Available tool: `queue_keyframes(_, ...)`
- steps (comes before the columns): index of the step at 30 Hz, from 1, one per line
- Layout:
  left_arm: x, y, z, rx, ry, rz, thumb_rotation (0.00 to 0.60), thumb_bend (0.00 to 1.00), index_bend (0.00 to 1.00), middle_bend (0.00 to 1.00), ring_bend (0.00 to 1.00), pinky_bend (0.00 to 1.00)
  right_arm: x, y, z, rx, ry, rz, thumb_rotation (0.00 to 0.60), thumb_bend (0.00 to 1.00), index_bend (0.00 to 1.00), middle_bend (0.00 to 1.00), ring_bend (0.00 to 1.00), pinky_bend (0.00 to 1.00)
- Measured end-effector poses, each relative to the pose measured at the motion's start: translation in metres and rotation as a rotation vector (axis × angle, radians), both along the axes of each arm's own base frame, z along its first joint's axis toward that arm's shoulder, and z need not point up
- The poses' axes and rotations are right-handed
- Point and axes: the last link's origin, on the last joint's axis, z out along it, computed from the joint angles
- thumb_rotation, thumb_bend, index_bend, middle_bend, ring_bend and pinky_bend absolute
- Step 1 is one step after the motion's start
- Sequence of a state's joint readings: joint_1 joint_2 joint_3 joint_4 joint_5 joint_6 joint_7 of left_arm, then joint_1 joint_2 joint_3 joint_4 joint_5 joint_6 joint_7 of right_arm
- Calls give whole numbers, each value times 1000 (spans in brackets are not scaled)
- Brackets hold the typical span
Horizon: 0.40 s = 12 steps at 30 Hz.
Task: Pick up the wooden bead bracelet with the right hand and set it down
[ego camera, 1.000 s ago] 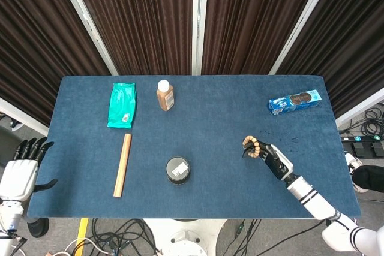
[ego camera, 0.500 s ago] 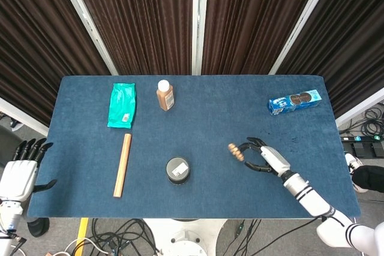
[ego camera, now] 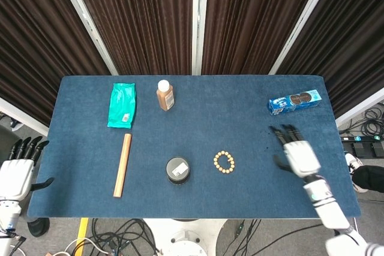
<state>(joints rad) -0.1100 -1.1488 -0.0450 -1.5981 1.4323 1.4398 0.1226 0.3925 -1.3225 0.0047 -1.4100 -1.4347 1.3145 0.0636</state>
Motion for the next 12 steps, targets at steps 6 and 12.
queue_keyframes(6,1,1,0,13,15,-1,600,0,154,83,13,16,-20,52,59,-188,64,-105,558,369,0,161,0,0)
queue_keyframes(12,2,2,0,43,39,-8,600,0,154,83,13,16,-24,72,72,-217,98,-127,526,369,0,159,0,0)
